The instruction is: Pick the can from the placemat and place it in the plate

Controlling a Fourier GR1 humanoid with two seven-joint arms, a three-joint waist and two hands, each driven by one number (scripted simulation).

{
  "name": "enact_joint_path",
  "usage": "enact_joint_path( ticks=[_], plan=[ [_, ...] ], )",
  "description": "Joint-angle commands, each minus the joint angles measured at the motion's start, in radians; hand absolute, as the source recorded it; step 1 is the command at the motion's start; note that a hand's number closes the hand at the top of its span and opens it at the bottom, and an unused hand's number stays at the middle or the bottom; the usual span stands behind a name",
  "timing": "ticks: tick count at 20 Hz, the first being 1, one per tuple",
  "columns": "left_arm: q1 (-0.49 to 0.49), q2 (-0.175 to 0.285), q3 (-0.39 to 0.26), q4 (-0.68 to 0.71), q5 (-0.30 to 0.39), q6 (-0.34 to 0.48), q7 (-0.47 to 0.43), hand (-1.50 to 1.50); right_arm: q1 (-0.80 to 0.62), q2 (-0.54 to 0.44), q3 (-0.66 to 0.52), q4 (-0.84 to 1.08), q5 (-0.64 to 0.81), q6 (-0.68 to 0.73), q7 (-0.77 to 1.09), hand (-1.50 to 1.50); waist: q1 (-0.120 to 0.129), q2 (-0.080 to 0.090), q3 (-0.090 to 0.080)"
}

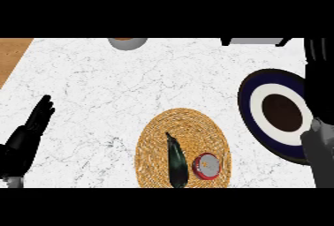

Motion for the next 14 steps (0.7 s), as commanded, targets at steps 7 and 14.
enact_joint_path(
  ticks=[7, 14],
  plan=[
    [-0.071, -0.051, 0.0, 0.043, 0.029, 0.013, 0.094, 0.0, 0.08, -0.299, 0.167, 0.061, 0.281, 0.213, 0.066, 1.5, -0.041, -0.001, -0.016],
    [-0.177, -0.106, 0.0, 0.139, 0.043, 0.007, 0.146, 0.0, 0.487, 0.032, 0.224, 0.218, 0.193, 0.141, -0.317, -1.5, -0.013, 0.012, 0.02]
  ],
)
